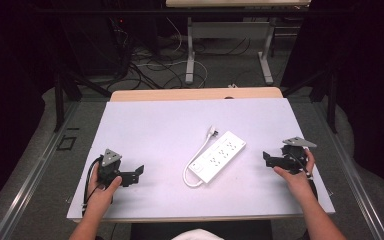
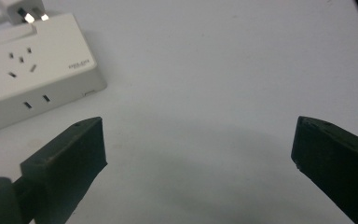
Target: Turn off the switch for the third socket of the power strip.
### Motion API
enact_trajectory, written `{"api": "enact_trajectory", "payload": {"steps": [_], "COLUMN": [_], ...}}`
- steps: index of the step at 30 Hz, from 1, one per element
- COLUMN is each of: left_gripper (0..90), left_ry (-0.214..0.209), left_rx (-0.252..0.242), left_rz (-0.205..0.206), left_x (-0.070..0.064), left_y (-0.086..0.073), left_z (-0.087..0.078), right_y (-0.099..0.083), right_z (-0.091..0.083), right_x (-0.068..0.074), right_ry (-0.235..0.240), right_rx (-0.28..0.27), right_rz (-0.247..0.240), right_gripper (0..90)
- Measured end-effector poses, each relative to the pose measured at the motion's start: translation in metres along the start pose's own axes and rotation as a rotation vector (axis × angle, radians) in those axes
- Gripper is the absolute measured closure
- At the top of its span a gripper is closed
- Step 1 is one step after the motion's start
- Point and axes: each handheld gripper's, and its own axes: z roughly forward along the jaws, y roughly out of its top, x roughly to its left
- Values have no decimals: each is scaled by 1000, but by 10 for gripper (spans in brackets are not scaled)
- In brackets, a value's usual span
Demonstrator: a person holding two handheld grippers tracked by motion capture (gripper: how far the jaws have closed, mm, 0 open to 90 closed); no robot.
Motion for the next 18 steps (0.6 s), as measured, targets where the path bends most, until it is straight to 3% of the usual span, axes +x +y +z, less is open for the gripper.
{"api": "enact_trajectory", "payload": {"steps": [3,8,18], "left_gripper": [3,3,3], "left_ry": [-2,-5,-21], "left_rx": [-4,-19,-14], "left_rz": [8,8,18], "left_x": [-1,-4,-6], "left_y": [0,-1,-1], "left_z": [0,0,-2], "right_y": [1,11,21], "right_z": [-14,-29,-35], "right_x": [5,12,20], "right_ry": [20,15,52], "right_rx": [-30,-75,-58], "right_rz": [22,-17,-40], "right_gripper": [26,28,77]}}
